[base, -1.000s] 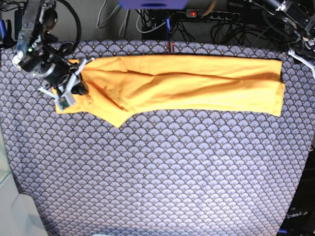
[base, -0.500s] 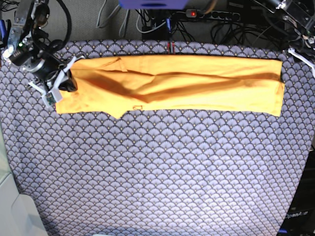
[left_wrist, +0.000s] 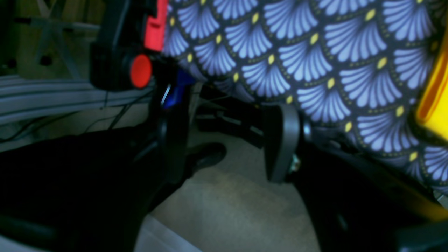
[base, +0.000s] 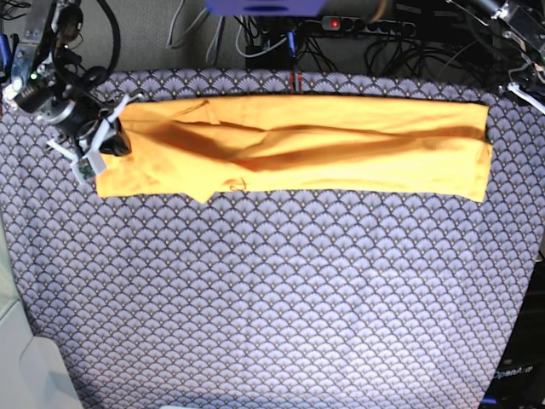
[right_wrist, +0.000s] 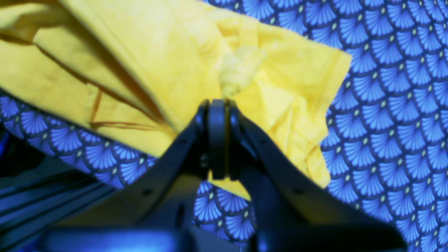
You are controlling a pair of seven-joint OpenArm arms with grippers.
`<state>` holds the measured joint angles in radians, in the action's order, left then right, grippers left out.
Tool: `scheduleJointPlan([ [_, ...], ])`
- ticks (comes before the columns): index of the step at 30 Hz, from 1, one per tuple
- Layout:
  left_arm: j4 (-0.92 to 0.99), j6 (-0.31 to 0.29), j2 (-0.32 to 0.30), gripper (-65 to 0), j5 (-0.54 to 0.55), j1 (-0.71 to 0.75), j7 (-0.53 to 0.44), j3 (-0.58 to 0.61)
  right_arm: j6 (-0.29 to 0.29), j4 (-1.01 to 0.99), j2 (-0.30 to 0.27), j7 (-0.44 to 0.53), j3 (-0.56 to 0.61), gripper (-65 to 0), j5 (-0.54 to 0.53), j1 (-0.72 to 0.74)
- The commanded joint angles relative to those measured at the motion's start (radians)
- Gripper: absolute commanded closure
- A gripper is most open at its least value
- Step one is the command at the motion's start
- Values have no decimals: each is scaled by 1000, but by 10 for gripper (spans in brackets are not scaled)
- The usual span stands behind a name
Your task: Fold the T-shirt properly
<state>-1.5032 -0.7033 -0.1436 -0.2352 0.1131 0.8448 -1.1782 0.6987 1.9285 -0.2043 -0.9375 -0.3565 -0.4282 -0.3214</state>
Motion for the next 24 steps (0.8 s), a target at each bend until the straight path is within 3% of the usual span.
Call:
scheduleJointPlan([
  [1,-15,5,-20,-332,4,-3,-12,-4,-1,-5,-16,16,-20,-2,-5,8],
  [7,-12,5,-20,-332,4,-5,-14,-4,-1,-145,-40,24,-28,-2,-7,29],
  [21,-12,5,-20,-332,4,-8,-14,-1,-1,-149,-36,16,-28,-5,-7,37],
  [24,-12,5,-20,-332,4,-8,-14,-1,-1,-160,-36,-7,-28,-52,-5,44],
])
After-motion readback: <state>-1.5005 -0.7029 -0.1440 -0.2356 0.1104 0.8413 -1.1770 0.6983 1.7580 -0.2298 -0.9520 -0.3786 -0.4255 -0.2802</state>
